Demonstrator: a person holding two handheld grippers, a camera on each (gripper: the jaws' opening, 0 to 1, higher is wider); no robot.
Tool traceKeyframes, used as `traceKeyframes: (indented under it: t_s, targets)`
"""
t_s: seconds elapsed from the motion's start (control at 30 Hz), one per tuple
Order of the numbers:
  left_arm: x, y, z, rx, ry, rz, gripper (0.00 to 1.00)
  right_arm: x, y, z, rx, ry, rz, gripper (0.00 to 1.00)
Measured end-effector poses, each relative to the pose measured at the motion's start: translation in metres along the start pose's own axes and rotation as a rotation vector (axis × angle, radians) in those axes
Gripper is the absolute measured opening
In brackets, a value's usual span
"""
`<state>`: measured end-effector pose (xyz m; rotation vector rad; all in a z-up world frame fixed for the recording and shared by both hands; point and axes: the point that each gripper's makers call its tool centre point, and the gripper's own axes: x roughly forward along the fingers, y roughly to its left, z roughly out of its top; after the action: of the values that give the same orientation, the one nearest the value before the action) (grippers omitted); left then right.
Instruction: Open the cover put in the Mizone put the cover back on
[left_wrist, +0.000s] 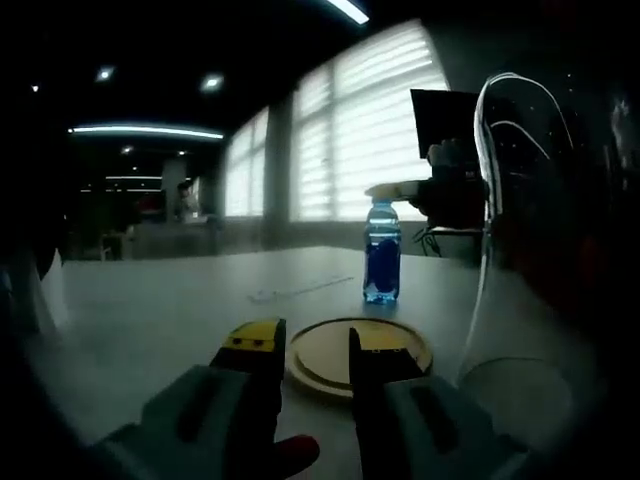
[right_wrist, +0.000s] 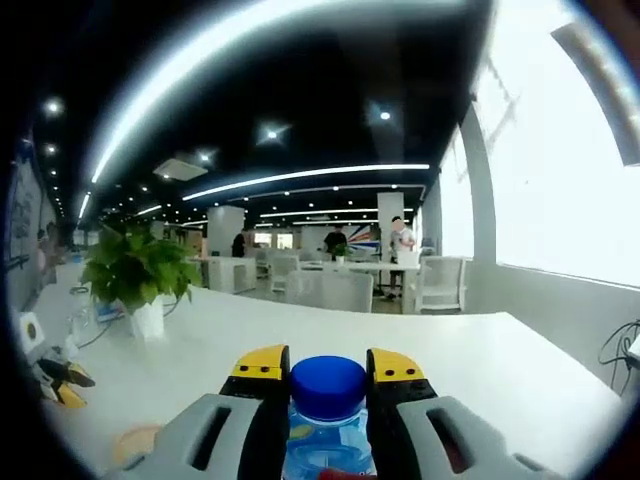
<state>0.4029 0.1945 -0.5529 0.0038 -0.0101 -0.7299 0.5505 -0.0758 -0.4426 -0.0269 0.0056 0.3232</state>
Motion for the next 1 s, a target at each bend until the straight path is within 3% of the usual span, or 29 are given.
traceKeyframes:
  t_s: [0.4, 0.57, 1.0]
  targets:
    - [0.002, -0.003, -0.004, 0.004, 0.01, -0.009, 0.19, 0.006, -0.002, -0.003, 0.024, 0.004, 0.006, 0.24]
    - [0.003, -0.005, -0.004, 0.003, 0.01, -0.012, 0.19, 0.008, -0.002, -0.006, -0.015, 0.022, -0.001, 0.24]
    - [0.002, -0.002, -0.006, 0.011, 0.017, -0.002, 0.19, 0.008, -0.001, -0.01, 0.04, 0.024, -0.001, 0.24]
